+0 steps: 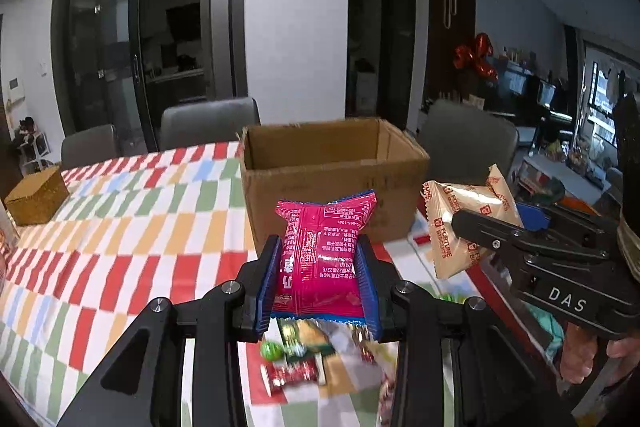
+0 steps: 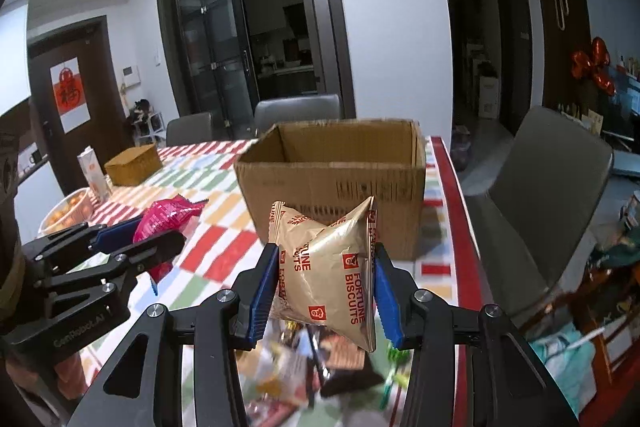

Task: Organize snacks
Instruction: 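Carry both bags over the cardboard box and open both tools to drop them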

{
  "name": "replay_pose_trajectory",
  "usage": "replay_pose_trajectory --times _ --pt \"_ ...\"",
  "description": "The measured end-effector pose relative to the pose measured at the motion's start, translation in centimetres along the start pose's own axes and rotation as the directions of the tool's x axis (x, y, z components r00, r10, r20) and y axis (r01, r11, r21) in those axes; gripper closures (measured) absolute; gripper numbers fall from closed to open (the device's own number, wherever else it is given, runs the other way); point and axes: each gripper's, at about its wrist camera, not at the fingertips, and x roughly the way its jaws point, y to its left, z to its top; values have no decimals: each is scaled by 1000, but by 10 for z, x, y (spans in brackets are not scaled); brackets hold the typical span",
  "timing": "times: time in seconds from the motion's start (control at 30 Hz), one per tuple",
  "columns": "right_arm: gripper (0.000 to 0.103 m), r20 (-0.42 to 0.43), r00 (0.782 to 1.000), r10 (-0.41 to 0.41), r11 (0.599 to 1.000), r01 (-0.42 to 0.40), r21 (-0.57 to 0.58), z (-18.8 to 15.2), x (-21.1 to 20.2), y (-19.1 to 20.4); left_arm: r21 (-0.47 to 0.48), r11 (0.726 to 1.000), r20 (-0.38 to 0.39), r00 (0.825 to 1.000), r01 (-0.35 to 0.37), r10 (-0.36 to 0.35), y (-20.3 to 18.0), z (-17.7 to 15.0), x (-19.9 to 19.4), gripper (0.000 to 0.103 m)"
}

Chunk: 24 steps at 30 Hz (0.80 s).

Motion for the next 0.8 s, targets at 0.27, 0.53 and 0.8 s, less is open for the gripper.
replay_pose_trajectory --times 0.27,0.53,0.8 --pt "57 59 998 -13 999 16 -41 44 16 -4 6 1000 43 999 -11 11 10 45 22 67" --pt "57 54 998 -16 998 19 -66 86 42 -8 3 1000 37 999 28 -28 22 91 53 67" --pt "57 -16 999 -46 997 45 -63 112 84 -22 12 999 -50 998 39 -39 28 123 98 67"
